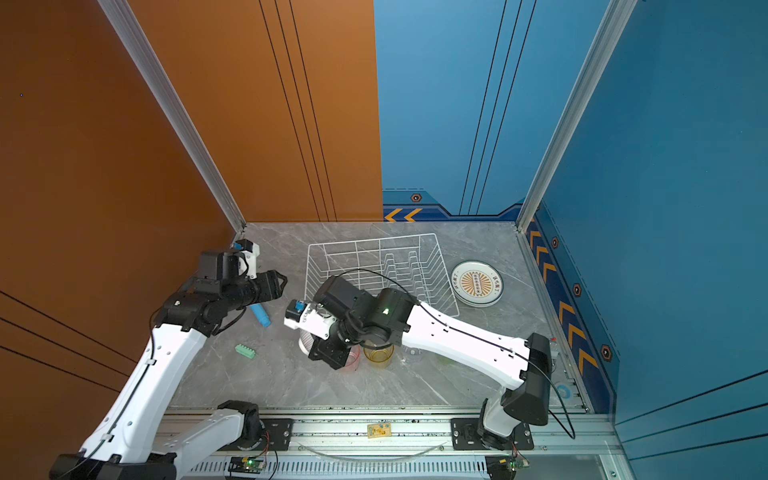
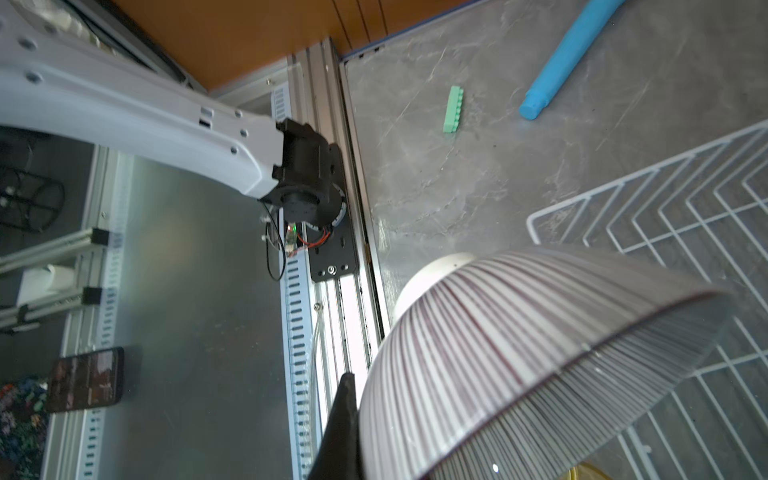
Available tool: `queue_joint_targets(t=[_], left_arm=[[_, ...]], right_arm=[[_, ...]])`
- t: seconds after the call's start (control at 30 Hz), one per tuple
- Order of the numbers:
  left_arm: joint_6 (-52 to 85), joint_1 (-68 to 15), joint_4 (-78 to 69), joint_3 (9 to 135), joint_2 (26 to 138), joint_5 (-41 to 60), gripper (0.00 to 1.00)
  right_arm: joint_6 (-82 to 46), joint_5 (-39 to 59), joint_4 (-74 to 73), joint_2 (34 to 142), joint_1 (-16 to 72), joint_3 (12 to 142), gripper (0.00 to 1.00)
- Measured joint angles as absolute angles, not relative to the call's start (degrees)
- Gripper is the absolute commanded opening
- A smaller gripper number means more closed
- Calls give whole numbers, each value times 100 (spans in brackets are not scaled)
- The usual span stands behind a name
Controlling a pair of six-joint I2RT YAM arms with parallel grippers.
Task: Unload the mixed dishes from the dish rack
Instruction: 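Carry the striped bowl with the right gripper down beside the pink glass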
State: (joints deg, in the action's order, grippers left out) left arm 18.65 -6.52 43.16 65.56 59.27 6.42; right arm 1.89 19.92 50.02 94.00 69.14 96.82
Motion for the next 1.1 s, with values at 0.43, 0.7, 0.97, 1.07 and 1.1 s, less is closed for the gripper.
queue_joint_targets(t=[0.43,0.7,0.97,1.07,1.1], left_arm=[[1778,-301,4318,6525,5765,1120,67],[1737,-25,4318,6525,5754,1363,68],[1734,84,4318,6525,5754,1529,68],[1732,113,4318,6525,5754,1564,68],[1732,119,4318,6525,5754,1575,68]], right_arm=[[1297,78,6442,11327,8219,11148,0],[1826,-878,6556,12086,8565,11386,0],[2233,-1452,6558,12759,8597,11640,0],[2320,-1533,6558,12954,8541,11758,0],[2344,-1533,6554,13006,8512,11784,0]])
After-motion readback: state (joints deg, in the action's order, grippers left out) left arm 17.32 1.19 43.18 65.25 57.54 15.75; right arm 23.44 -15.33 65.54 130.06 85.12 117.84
